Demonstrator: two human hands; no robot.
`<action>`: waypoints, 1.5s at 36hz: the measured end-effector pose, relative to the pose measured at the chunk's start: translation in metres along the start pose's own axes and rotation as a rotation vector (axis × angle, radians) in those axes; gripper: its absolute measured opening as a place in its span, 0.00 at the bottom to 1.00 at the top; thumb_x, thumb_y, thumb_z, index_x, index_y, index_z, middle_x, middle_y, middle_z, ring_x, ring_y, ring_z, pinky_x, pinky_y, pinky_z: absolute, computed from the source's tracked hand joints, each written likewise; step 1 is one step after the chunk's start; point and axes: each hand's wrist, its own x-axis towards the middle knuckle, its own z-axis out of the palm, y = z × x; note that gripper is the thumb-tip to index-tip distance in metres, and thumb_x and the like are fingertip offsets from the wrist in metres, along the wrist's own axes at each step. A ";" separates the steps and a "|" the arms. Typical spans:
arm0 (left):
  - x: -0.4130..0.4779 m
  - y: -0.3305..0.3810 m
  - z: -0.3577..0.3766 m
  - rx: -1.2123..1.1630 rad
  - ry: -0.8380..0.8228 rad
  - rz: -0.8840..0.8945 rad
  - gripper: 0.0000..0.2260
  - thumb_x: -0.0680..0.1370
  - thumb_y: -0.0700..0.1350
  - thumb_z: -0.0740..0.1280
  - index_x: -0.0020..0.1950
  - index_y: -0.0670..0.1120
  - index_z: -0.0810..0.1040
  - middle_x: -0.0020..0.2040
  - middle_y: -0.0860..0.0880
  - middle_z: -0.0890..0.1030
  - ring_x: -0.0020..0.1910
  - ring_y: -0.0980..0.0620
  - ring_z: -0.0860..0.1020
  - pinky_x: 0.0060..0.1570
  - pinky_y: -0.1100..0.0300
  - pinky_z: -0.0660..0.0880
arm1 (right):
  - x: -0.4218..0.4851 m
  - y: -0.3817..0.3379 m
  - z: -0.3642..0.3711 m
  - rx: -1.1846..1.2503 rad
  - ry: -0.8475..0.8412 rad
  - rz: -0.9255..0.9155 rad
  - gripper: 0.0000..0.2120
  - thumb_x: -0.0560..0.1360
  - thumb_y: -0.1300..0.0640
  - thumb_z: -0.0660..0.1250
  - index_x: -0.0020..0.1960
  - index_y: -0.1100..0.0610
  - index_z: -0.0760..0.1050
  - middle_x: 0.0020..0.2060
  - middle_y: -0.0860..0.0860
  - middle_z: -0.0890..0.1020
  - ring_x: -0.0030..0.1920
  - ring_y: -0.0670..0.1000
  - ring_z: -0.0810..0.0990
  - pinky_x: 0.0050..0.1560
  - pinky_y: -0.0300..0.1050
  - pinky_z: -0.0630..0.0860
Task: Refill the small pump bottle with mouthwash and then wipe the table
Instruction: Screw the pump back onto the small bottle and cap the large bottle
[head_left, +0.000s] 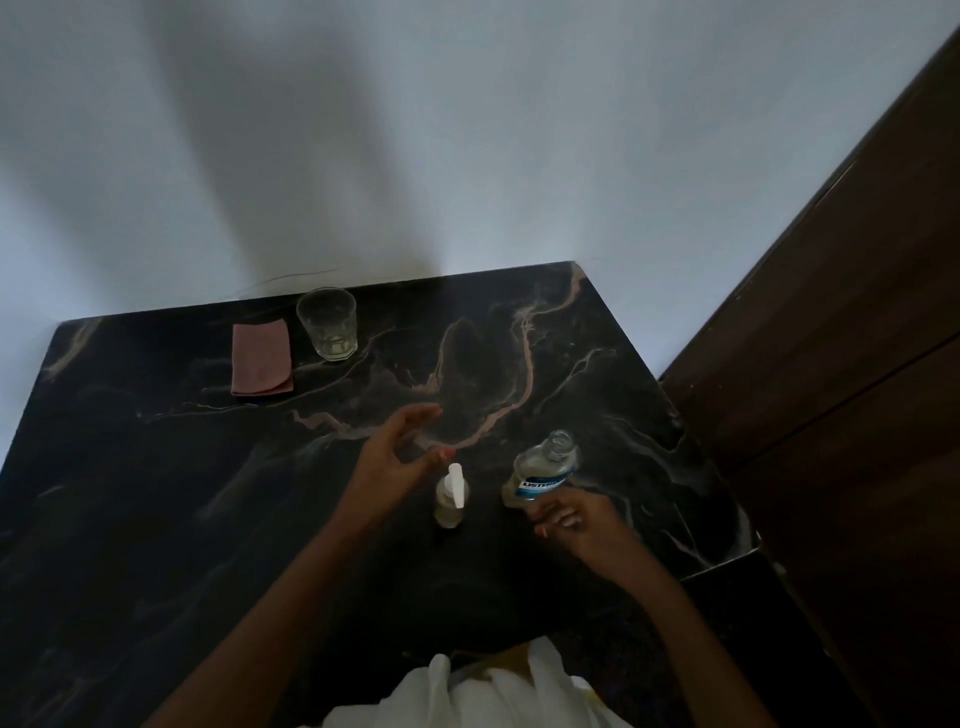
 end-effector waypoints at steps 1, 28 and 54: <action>0.004 0.006 0.003 0.016 -0.018 0.009 0.20 0.70 0.42 0.70 0.56 0.60 0.70 0.60 0.57 0.74 0.62 0.57 0.72 0.61 0.56 0.71 | 0.000 0.001 -0.006 -0.005 0.001 0.005 0.14 0.69 0.69 0.68 0.43 0.50 0.75 0.40 0.40 0.78 0.39 0.33 0.77 0.42 0.29 0.72; 0.069 0.030 0.081 0.621 -0.634 -0.133 0.26 0.68 0.45 0.73 0.64 0.45 0.69 0.62 0.47 0.74 0.59 0.52 0.73 0.55 0.65 0.68 | 0.099 0.067 -0.037 -0.320 0.141 -0.005 0.22 0.67 0.59 0.71 0.61 0.57 0.73 0.58 0.56 0.75 0.58 0.56 0.73 0.58 0.42 0.64; 0.060 0.020 0.087 0.556 -0.469 -0.077 0.19 0.67 0.43 0.74 0.55 0.42 0.74 0.54 0.45 0.79 0.51 0.52 0.77 0.54 0.58 0.75 | 0.026 -0.041 -0.080 -0.425 0.125 -0.172 0.26 0.68 0.66 0.70 0.64 0.56 0.68 0.59 0.53 0.69 0.56 0.52 0.73 0.58 0.46 0.73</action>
